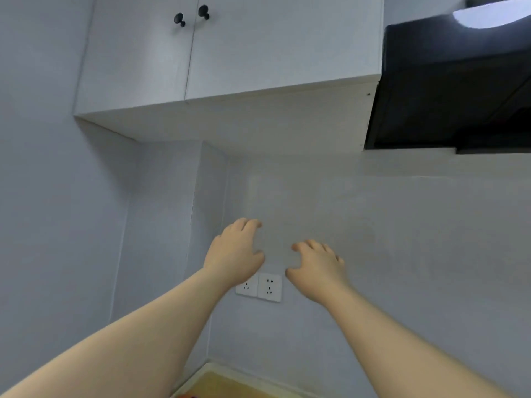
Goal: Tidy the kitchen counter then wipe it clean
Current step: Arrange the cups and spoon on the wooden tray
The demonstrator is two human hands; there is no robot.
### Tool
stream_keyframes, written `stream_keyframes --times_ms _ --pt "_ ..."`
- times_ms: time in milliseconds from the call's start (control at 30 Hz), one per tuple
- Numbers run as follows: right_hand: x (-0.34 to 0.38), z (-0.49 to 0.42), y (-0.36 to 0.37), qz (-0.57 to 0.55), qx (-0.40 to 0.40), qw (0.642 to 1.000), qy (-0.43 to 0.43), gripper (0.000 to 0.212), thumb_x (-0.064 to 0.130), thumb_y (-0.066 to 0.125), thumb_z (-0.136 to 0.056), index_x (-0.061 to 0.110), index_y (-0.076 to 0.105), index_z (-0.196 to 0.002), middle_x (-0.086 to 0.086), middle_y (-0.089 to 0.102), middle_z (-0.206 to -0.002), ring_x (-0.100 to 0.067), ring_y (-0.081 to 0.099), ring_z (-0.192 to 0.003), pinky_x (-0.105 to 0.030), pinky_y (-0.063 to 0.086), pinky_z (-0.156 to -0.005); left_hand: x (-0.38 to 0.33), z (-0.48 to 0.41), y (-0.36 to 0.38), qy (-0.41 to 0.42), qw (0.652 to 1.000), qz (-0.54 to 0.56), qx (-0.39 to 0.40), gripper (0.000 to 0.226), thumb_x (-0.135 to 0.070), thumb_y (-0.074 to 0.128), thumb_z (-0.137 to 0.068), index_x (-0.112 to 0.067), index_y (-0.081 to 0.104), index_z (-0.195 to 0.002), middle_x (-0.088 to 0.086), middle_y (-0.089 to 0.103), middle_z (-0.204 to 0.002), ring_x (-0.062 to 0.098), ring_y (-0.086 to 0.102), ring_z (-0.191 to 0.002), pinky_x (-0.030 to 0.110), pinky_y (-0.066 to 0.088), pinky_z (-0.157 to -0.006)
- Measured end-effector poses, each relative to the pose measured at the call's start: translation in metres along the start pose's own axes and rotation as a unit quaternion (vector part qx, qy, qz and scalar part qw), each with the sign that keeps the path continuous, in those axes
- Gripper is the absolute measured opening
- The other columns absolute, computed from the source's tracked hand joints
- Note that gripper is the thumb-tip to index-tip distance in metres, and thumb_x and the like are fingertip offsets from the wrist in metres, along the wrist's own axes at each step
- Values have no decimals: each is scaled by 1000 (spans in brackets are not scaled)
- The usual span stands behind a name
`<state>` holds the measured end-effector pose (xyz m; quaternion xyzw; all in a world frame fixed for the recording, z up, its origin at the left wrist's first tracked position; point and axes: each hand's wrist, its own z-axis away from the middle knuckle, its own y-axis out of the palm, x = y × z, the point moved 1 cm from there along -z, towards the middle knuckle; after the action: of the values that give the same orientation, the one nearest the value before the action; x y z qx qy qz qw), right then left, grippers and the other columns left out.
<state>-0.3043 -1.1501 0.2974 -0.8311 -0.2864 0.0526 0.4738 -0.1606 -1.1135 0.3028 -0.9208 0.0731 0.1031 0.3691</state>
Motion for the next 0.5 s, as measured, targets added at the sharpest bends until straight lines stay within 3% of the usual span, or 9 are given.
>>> stream_keyframes --times_ms 300,500 --pt "-17 69 74 -40 127 991 22 48 31 43 -93 22 36 -139 2 34 -147 -21 28 -136 -35 26 -107 15 89 36 -79 992 -16 102 54 -22 47 -92 -21 30 -143 -3 30 -149 20 35 -133 36 38 -103" --pt "-22 108 100 -47 156 986 46 47 30 44 -93 23 38 -138 2 36 -145 -21 30 -135 -34 28 -105 18 130 62 -95 982 -7 160 54 -21 46 -92 -22 30 -143 -3 30 -149 20 35 -133 37 38 -103"
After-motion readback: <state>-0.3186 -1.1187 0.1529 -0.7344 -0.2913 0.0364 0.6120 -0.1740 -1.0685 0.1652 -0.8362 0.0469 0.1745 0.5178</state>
